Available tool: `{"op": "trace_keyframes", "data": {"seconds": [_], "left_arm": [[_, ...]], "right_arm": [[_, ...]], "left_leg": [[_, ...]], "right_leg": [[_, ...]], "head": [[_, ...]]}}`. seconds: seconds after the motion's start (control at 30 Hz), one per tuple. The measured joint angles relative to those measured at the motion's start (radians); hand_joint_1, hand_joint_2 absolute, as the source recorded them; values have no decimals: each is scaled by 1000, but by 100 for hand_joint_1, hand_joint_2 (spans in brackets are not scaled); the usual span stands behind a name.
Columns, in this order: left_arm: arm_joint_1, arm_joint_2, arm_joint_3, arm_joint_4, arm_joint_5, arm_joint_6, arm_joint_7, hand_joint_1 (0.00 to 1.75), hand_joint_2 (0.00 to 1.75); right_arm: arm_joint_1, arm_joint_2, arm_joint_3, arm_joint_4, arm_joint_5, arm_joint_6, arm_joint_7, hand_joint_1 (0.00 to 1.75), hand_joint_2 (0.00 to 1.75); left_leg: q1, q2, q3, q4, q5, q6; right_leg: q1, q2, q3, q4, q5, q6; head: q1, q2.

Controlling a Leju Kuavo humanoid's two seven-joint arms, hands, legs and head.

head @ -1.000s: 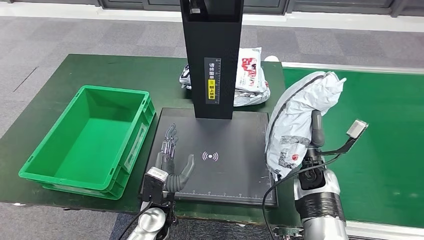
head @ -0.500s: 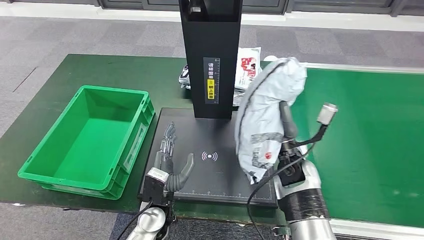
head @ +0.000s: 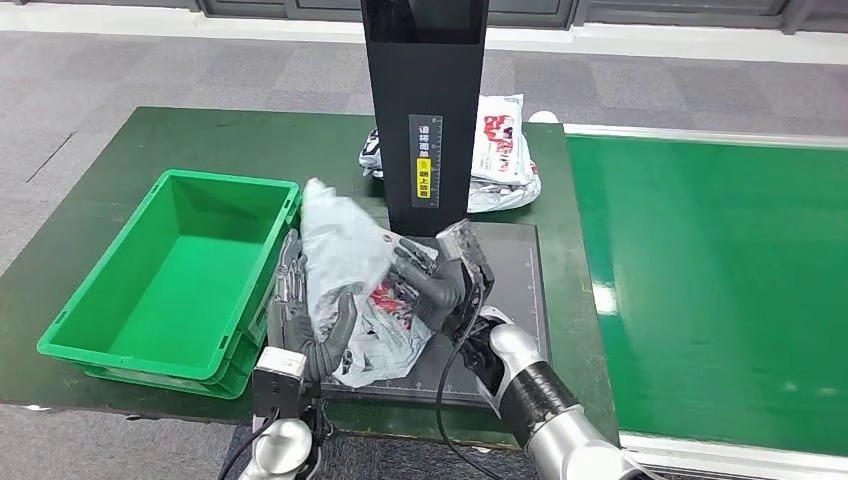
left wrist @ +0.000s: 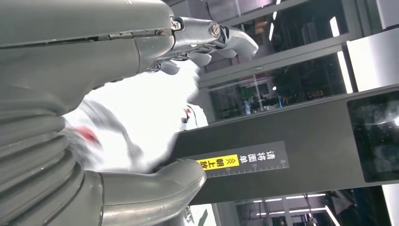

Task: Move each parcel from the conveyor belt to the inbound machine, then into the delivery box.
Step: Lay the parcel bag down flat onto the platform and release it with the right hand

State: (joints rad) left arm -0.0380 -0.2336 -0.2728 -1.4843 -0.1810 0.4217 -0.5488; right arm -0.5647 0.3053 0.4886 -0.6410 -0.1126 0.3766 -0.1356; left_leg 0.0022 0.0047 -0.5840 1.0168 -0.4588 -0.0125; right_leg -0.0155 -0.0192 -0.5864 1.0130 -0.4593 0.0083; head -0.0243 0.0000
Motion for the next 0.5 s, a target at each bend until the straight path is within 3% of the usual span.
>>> {"op": "trace_keyframes", "data": {"seconds": [0.3,0.43,0.5], "left_arm": [[-1,6,0,-14,0,-1,15,0,175],[-5,10,0,-8,0,-1,15,0,175],[-5,13,0,-5,0,2,15,0,175]], "right_arm": [[-23,-8,46,159,16,-148,87,0,175],[-45,-34,46,189,3,-215,78,0,175],[-51,-47,44,192,-10,-235,33,0,175]], "left_leg": [[0,1,2,0,0,0],[0,2,4,0,0,0],[0,2,4,0,0,0]], "right_leg": [[0,2,0,0,0,0],[0,2,2,-1,0,0],[0,2,2,-1,0,0]], "head": [[0,0],[0,0],[0,0]]}}
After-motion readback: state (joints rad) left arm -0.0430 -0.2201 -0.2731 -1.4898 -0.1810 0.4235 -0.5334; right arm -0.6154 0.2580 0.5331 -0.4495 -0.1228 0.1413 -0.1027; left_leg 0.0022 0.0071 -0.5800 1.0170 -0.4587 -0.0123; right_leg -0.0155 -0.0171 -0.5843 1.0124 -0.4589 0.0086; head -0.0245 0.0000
